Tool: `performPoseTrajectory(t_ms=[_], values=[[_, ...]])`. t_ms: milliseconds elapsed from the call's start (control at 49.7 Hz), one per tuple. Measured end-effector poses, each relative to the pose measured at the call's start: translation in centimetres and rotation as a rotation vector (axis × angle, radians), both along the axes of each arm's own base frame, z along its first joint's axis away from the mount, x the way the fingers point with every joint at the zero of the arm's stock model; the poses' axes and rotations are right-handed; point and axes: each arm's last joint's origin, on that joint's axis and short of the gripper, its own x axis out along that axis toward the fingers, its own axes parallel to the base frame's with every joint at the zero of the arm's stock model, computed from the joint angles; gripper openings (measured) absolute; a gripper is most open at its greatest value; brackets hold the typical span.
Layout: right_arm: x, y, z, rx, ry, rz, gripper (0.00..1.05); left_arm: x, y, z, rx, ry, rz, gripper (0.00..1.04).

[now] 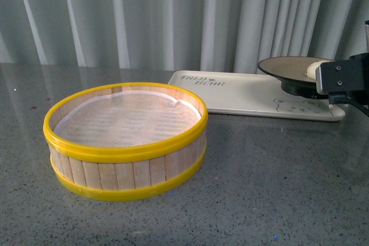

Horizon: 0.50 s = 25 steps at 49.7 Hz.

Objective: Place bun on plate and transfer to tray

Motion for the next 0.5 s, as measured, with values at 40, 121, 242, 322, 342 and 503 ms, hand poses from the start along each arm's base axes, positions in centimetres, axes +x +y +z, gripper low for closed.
performPoseTrajectory(t_ms=[40,121,242,322,342,503], values=[[0.4,0.2,-0.1,0.001,0.000,0.006,0.03,0.0,0.0,0.0,0.000,0.000,0.000,0.98],[1.0,0.7,-0.5,0.001,0.002,0.018,0.03,0.0,0.0,0.0,0.000,0.000,0.000,0.98],[2.2,2.0,-1.3,0.002,0.012,0.048,0.03,0.0,0.0,0.0,0.000,0.000,0.000,0.98],[2.6,2.6,-1.8,0.007,0.020,0.057,0.03,0.0,0.0,0.0,0.000,0.000,0.000,0.98],[2.7,2.7,-1.8,0.007,0.021,0.058,0.03,0.0,0.0,0.0,0.000,0.000,0.000,0.98],[2.9,3.5,-2.3,0.025,0.036,0.056,0.03,0.0,0.0,0.0,0.000,0.000,0.000,0.98]])
